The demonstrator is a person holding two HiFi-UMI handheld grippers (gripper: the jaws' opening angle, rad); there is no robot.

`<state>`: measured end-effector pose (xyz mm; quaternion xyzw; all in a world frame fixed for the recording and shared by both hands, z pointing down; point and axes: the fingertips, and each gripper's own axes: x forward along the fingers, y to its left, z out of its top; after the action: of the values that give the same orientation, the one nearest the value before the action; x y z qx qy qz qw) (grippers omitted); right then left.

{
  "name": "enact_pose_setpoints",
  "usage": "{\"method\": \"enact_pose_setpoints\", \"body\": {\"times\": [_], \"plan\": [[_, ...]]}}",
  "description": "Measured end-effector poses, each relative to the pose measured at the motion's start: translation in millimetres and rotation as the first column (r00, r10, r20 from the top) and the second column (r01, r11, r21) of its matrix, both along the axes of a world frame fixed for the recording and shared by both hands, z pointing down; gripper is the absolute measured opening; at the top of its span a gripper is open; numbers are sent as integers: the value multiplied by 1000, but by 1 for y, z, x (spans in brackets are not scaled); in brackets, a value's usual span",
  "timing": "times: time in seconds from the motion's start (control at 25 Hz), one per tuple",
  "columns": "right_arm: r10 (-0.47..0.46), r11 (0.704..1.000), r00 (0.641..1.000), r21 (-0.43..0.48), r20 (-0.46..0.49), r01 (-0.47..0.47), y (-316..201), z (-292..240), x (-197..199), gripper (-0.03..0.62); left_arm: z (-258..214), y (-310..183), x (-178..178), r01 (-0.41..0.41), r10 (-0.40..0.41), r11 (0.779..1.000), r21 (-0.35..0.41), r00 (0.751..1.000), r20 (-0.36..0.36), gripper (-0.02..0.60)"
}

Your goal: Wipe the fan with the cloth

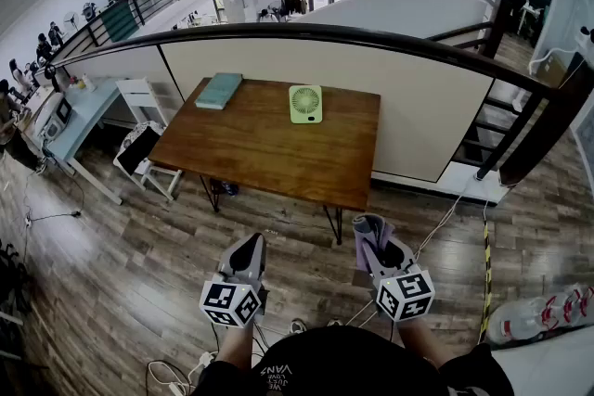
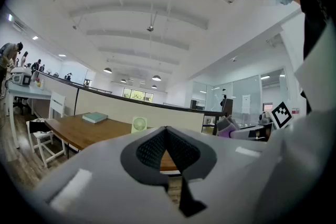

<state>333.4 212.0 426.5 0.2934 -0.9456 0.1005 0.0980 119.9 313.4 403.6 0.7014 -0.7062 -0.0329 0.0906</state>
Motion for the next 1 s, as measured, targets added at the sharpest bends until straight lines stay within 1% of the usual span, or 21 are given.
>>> {"method": "enact_pose_setpoints", "body": {"times": [0.2,0.32,0.44,0.56,0.76,1.0], "plan": [[-36,999,999,8,8,36,-4,3,3,117,2,3,6,30,-30,999,10,999,14,11],[-50,999,998,5,29,50,-8,5,0,117,7,6,6,49,-49,999,14,999,15,11],[-57,998,997,-18,54,58,-10,6,-5,117,12,9,3,67,-67,998,9,998,5,11],[-60,998,997,-26,51,61,-15,9,-12,117,18,2,-5,67,-67,998,7,998,-7,11],[-26,999,999,-33,44,28,-33,12,-35,117,24,-21,-32,41,-41,999,7,999,-27,11],[21,999,999,-50,32,-19,-50,14,-89,117,26,-40,-92,-4,4,1000,-7,1000,-27,11]]}}
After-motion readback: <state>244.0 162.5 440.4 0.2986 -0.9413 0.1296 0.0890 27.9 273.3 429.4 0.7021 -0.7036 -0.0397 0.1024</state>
